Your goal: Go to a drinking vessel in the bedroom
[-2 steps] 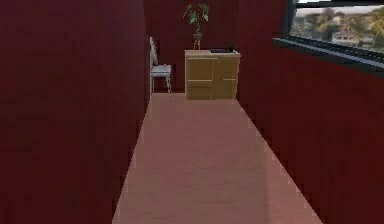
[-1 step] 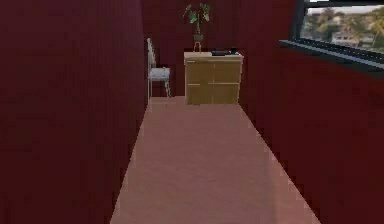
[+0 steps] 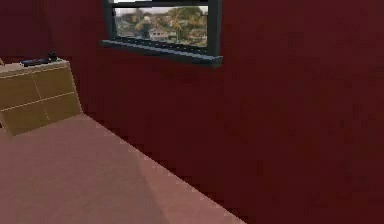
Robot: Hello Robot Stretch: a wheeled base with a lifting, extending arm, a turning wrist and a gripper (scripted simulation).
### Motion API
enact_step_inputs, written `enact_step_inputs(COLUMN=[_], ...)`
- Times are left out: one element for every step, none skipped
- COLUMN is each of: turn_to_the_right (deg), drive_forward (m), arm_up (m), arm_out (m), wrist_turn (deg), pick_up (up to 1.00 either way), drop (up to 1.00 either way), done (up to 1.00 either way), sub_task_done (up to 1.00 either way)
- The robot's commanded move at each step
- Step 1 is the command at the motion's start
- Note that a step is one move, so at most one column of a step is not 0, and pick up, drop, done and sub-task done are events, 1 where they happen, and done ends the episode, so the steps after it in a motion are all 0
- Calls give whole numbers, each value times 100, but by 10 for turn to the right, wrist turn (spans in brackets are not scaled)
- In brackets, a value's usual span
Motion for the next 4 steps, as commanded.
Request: enact_step_inputs(turn_to_the_right=[390,0,-450,-330], drive_forward=[0,5,0,0], arm_up=[0,0,0,0], arm_out=[0,0,0,0], wrist_turn=[0,0,0,0], pick_up=[0,0,0,0], drop=[0,0,0,0], done=[0,0,0,0], sub_task_done=[0,0,0,0])
